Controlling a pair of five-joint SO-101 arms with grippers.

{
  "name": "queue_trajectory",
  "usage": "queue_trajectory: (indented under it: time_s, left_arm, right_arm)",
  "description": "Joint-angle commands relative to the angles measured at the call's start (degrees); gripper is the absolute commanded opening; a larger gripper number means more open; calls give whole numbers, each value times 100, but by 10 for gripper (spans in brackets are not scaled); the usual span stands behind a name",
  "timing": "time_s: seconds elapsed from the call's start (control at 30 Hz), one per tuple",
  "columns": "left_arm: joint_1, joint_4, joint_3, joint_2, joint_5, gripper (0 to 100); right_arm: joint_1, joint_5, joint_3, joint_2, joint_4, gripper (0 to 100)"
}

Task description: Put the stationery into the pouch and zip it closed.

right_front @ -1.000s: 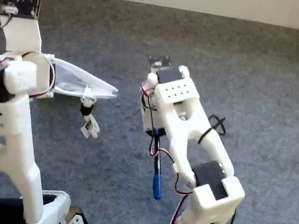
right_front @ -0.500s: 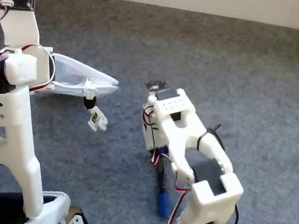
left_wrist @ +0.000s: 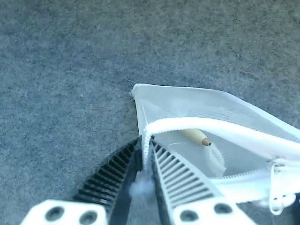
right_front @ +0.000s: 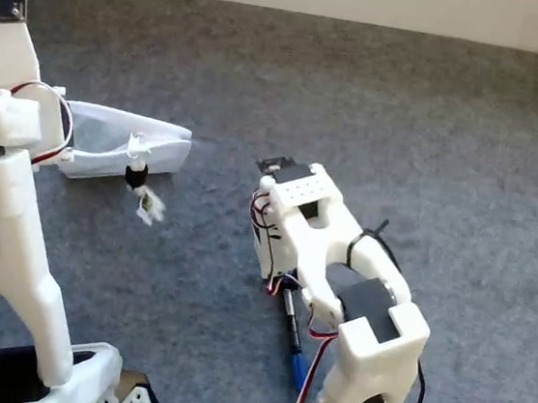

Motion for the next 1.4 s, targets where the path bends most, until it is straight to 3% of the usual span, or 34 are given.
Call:
queue_trajectory:
  time_s: [0.0, 0.33, 0.67, 0.93, 1.37]
  left_arm:
    - [-40, 70, 189, 286, 53, 7]
    - [-330, 62, 189, 286, 53, 7]
    - [-330, 62, 198, 286, 53, 7]
    - [-330, 62, 347, 286, 53, 7]
    - [-330, 53, 338, 286, 53, 7]
  right_arm:
    - [-101, 70, -119, -857, 154, 4]
    - [-163, -255, -119, -3037, 154, 4]
    - [-848, -255, -163, -4637, 48, 4]
    - [-1323, -255, -145, -5692, -1297, 4]
    - [-1332, -255, -92, -6554, -4945, 4]
